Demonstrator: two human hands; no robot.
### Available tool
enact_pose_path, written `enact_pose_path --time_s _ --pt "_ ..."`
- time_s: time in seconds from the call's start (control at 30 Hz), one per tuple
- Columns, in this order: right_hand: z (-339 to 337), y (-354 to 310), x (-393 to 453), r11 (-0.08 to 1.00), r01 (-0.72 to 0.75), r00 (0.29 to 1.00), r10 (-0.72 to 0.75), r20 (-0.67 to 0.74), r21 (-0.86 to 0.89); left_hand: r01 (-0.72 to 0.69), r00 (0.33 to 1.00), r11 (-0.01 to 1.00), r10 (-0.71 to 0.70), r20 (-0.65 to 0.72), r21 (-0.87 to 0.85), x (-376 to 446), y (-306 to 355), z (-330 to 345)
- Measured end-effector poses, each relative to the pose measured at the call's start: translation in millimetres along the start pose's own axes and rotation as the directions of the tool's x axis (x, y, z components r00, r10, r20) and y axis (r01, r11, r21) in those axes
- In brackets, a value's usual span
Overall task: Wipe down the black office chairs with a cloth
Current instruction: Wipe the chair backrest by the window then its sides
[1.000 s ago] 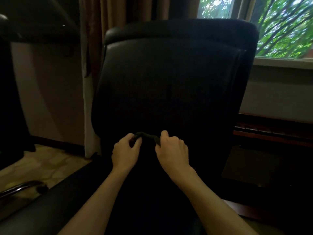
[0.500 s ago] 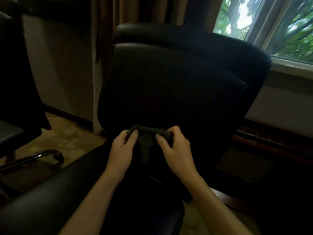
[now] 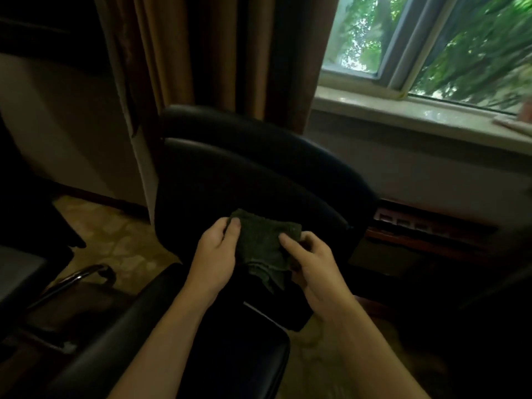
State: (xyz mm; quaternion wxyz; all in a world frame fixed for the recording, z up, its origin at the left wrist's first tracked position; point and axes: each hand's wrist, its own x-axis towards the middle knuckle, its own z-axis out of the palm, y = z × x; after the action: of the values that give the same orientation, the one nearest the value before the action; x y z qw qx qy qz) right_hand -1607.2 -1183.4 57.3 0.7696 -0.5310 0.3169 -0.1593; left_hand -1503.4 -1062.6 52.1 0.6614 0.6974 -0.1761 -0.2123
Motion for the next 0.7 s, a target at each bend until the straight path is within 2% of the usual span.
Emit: enact_pose_path --time_s 0.1,0.17,0.27,0.37,0.47,0.57,0.7 --pt "0.3 -42.9 -11.0 0.979 0.151 0.983 -0.164 -0.087 -0.138 0.030 0.997 0.993 -0.038 0.066 0.116 4.2 41.7 7.1" --pt "2.4 -69.2 -18.4 0.969 0.196 0.972 -0.213 -0.102 -0.151 0.052 0.990 0.998 -0.056 0.129 0.036 2.6 70.6 12.8" --pt "2.4 -101.9 -31.7 0.991 0.122 0.992 -0.123 0.003 0.051 0.127 0.966 0.978 -0.084 0.246 -0.164 -1.5 108.7 15.7" --pt "-1.2 -128.9 -46.0 0.986 0.075 0.991 -0.090 0.096 0.151 0.132 0.954 0.969 -0.067 0.292 -0.207 -2.7 137.3 15.2" --pt "-6.9 -151.5 -60.9 0.975 0.144 0.989 -0.149 0.018 0.169 0.109 0.940 0.980 -0.047 0.339 -0.168 -2.7 157.3 21.4" --pt "-12.4 -170.4 -84.0 0.965 0.239 0.970 -0.232 -0.072 0.109 0.097 0.930 0.979 -0.025 0.368 -0.179 -7.8 177.6 35.0" --pt "-31.0 -198.1 -117.9 0.938 0.344 0.935 -0.338 -0.110 0.039 0.107 0.889 0.944 0.051 0.456 -0.313 -17.9 207.7 60.4"
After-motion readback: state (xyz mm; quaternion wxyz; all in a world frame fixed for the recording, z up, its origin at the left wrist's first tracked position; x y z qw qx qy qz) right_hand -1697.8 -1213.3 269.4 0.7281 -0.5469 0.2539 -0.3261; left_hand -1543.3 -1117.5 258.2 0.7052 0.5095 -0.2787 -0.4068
